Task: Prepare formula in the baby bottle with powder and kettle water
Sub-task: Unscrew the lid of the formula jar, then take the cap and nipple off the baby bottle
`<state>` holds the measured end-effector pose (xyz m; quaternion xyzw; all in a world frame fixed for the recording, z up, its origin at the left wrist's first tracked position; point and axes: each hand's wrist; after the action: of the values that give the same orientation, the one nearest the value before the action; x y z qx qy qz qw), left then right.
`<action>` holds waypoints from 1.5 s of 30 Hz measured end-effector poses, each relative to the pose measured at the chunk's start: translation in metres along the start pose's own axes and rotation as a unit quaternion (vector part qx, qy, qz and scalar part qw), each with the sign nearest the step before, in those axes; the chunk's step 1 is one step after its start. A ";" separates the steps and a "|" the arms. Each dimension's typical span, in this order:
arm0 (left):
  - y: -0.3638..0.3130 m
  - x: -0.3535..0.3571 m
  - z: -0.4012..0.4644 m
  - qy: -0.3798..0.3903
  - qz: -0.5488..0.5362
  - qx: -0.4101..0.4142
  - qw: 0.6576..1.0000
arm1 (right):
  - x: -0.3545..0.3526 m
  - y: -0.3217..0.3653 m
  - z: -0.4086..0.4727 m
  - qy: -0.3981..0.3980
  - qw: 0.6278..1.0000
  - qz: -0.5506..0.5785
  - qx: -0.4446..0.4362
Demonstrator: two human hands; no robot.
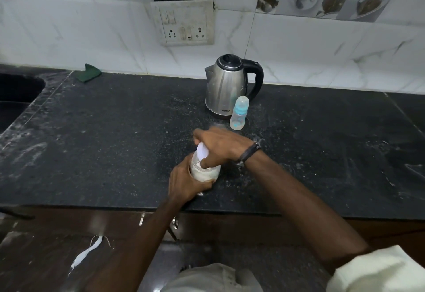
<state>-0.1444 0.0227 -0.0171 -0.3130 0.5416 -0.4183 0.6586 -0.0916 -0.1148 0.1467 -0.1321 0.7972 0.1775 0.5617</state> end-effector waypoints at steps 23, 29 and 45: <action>0.001 0.003 -0.002 -0.011 0.009 0.019 1.000 | 0.102 -0.063 -0.037 -0.017 0.993 -0.027 0.118; 0.001 0.003 -0.004 -0.007 0.004 0.018 1.000 | 0.113 -0.059 -0.034 -0.023 0.992 -0.057 0.114; 0.003 0.004 -0.005 -0.006 0.014 0.022 1.000 | 0.111 -0.065 -0.030 -0.009 0.994 -0.007 0.111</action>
<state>-0.1479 0.0205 -0.0225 -0.2934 0.5327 -0.4188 0.6743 -0.1270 -0.1878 0.0427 -0.0729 0.8059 0.0849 0.5814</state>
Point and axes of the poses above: each hand's wrist, its own z-axis towards the middle knuckle, its own x-axis out of the palm, y = z × x, and after that the axes turned 7 degrees about x, right-handed
